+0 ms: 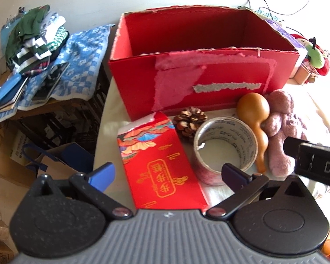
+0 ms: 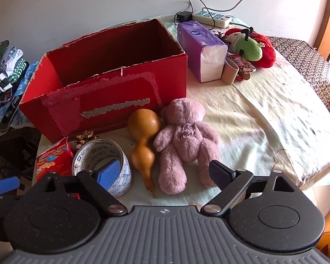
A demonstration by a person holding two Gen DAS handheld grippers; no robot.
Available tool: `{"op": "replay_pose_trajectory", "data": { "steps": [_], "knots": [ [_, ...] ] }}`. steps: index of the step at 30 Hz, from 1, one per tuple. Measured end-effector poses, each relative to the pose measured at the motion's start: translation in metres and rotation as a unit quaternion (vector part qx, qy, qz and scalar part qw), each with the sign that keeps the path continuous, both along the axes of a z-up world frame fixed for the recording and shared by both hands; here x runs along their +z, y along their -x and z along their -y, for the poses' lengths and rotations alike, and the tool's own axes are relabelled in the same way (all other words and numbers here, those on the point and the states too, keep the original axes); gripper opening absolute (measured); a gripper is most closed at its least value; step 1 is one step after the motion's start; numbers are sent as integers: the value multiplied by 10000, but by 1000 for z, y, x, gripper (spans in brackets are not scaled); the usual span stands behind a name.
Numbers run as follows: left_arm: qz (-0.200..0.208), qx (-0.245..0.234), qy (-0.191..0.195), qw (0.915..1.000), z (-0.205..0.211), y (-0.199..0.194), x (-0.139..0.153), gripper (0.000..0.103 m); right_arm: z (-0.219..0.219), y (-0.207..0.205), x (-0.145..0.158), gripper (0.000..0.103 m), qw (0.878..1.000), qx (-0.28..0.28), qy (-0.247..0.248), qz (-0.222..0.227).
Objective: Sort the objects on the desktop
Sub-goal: 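Move both tools toward the tape roll in front of the red box, then close the right gripper on the rim of the clear tape roll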
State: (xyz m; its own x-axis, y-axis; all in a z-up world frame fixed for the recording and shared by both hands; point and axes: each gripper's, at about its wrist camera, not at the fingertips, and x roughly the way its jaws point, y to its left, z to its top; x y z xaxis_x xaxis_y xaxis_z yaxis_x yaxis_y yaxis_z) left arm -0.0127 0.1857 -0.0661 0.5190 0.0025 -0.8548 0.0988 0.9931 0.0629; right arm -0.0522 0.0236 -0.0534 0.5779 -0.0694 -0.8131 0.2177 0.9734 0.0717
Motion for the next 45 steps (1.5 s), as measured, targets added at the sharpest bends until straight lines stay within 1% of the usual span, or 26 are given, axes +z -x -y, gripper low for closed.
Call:
{"op": "replay_pose_trajectory", "data": {
  "steps": [5, 11, 16, 20, 24, 26, 28, 31, 33, 37, 38, 40, 42, 44, 45],
  "knots": [
    [-54, -117, -14, 9999, 10, -1, -2, 103, 11, 1, -2, 90, 9998, -175, -85, -14],
    [-67, -206, -6, 9998, 14, -1, -3, 103, 14, 1, -5, 90, 9998, -177, -112, -64],
    [-18, -121, 99, 9999, 1, -1, -1, 103, 14, 1, -4, 87, 9998, -103, -185, -14],
    [-52, -34, 211, 9998, -20, 2, -1, 103, 12, -1, -5, 81, 9996, 48, -276, 6],
    [69, -30, 309, 9995, -44, 12, -1, 103, 12, -2, -3, 75, 9990, 183, -399, 121],
    [114, -9, 296, 9995, -54, 16, -3, 102, 12, -3, -1, 73, 9983, 263, -485, 198],
    [83, 32, 350, 9993, -63, 17, -7, 102, 10, -6, -2, 70, 9975, 380, -546, 230],
    [37, -7, 554, 9985, -65, 15, -6, 102, 5, -11, -9, 59, 9966, 527, -608, 145],
    [55, -96, 683, 9976, -62, 14, -4, 102, 2, -15, -14, 46, 9958, 646, -649, 39],
    [117, -361, 789, 9962, -48, 6, -3, 102, -4, -24, -22, 40, 9937, 908, -660, -70],
    [113, -404, 807, 9959, -45, 4, -4, 101, -6, -26, -22, 40, 9932, 990, -614, -63],
    [105, -491, 844, 9952, -40, -1, -6, 93, -9, -30, -23, 40, 9920, 1164, -493, -15],
    [96, -578, 881, 9944, -34, -7, -8, 62, -12, -32, -23, 40, 9903, 1341, -354, 55],
    [88, -665, 918, 9935, -28, -12, -10, 57, -11, -36, -26, 40, 9881, 1502, -327, 48],
    [84, -708, 937, 9930, -25, -14, -11, 56, -10, -38, -28, 40, 9866, 1590, -355, 22]
  ]
}}
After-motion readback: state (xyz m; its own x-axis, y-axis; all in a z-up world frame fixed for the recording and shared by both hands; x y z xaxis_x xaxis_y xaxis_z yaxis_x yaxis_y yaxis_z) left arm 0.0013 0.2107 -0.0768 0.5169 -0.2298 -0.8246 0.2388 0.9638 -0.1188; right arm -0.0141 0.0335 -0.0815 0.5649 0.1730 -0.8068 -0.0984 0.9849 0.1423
